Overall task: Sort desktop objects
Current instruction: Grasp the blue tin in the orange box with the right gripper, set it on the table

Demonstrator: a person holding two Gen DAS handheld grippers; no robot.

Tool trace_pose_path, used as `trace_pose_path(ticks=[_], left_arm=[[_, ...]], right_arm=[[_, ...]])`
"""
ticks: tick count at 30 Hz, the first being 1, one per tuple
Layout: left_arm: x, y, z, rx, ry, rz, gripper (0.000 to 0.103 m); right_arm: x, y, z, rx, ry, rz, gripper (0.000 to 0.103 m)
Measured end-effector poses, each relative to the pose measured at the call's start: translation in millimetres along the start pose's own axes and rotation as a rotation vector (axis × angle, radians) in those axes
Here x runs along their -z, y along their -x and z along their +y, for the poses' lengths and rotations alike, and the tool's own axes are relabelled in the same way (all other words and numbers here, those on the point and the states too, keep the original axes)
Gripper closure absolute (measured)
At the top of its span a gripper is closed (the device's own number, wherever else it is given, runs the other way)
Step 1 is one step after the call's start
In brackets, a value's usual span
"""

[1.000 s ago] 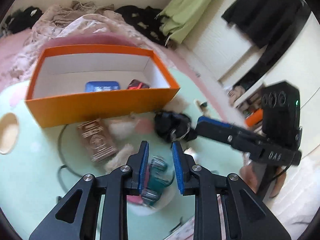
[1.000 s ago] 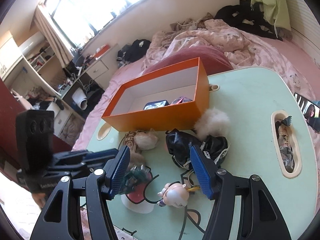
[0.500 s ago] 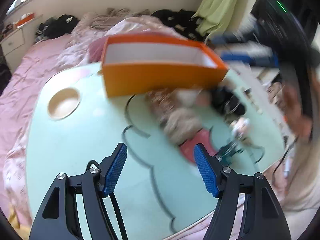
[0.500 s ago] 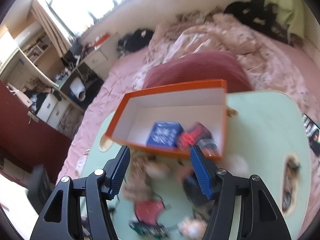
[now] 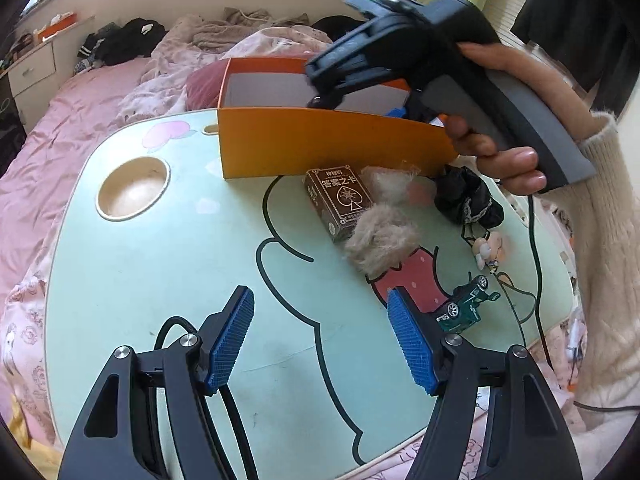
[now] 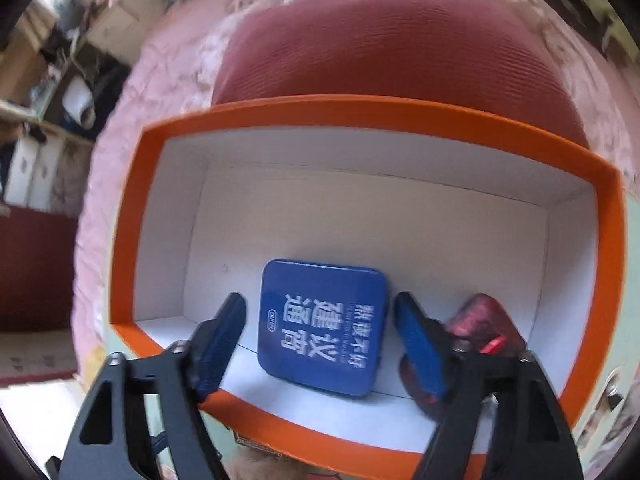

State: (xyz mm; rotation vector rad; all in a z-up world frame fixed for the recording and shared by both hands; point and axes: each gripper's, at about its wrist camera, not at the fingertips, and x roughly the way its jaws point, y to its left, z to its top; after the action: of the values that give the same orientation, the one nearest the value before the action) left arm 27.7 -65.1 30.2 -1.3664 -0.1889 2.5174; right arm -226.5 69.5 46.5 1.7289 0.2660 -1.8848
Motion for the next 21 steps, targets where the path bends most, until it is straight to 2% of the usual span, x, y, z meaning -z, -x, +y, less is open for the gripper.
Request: trace_pose_path(ticks=[2,3,4,6,7,9,13,17,21], left_arm=[[1.4,-1.8,-1.4,-0.006,-0.004,0.005,0.033],[2.1,-2.2,-2.0,-0.006,-0.009,0.008,0.033],[2.6,-2.0,-2.0,-0.007,-0.011,0.007,0.033],[3.3,-0.8,-0.9,-0.004,-0.008,0.003,0.033],[3.5,-1.0,0.3,-0.003,-0.003,0.003,0.033],[2.9,-0.3,4.2,-0.002,0.012,-0.001,0.033],[2.4,-0.7,8.5,-0.01,0.02,0.002,0.033],[2.0,0.0,9.4,-0.004,0.026,0.002,0.033],[1.3,-1.9,8.8,-0.014,0.032,0.005,0.033]], right_arm=[[-0.1,-3.8,11.8,0.118,0.065,-0.033,0.025],[1.9,-4.2,15.3,0.161,0.086,-0.053,0.032],[3.6,-3.7,14.0,0.19,0.103,-0.068,0.034],[6.8,-0.1,7.8,0.175,0.106,-0.089,0.035],[8.4,2.5,1.3,0.151,0.09,-0.098,0.035],[11.9,15.1,-16.0,0.037,0.046,-0.145,0.035],[29.6,77.4,-42.6,-0.166,-0.003,-0.31,0.036],[64.8,114.4,-43.8,-0.235,0.046,-0.369,0.038],[108.3,108.6,-38.6,-0.304,0.063,-0.367,0.037]])
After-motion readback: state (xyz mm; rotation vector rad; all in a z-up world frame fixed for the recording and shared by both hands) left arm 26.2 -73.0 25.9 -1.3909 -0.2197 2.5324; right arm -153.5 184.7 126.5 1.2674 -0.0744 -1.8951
